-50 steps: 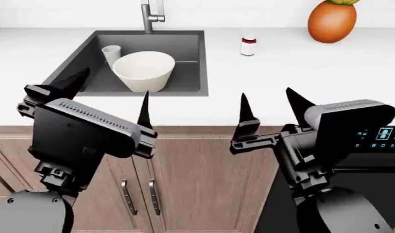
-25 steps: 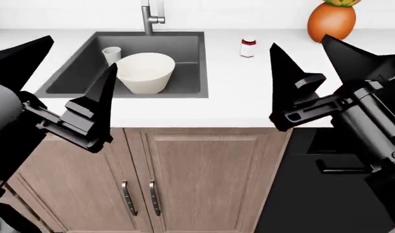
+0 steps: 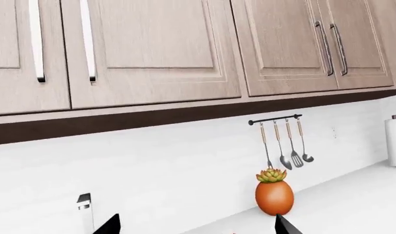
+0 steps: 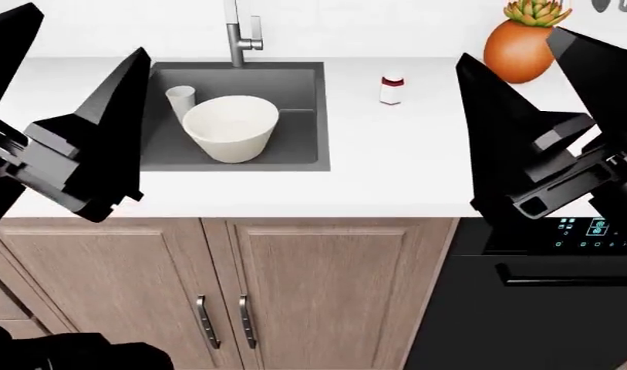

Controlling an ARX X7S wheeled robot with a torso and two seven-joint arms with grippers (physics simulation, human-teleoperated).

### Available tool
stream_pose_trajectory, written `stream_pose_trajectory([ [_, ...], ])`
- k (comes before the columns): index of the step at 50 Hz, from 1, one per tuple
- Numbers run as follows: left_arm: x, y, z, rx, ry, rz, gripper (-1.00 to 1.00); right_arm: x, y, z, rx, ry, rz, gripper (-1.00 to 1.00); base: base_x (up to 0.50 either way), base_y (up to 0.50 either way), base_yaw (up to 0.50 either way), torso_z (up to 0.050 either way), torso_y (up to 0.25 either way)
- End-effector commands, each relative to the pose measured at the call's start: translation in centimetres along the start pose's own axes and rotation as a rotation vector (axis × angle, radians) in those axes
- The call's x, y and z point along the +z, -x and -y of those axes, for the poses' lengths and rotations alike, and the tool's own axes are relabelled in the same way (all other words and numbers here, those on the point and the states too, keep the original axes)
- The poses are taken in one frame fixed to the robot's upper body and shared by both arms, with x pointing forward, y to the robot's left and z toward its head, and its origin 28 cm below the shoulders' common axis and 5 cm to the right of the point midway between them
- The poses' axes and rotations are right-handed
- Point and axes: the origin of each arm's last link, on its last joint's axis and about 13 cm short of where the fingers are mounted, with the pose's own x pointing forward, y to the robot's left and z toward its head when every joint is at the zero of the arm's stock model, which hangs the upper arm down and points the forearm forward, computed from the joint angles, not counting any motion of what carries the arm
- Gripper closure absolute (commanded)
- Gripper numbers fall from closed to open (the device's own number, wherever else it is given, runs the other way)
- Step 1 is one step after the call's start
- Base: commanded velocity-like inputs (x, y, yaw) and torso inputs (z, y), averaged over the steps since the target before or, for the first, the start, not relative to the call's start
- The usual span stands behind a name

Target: Pick the cup and bowl from the sink and place them on the counter for drying.

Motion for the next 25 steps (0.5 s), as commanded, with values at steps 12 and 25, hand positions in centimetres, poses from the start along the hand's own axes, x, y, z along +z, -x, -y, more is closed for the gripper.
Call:
stream_pose_trajectory([
  [12,0.22,0.2,-0.05,-0.016,-0.015,0.015,-1.0,0.52,0.24,0.11,0.001,0.012,0.012,-1.0,0.0,0.0,0.0,0.05,0.0],
  [25,0.28,0.51,-0.01,-0.018,-0.037,0.011,-1.0,0.54,0.13,-0.15,0.025,0.061,0.043,-1.0,0.0,0.06,0.0,0.003,0.0],
])
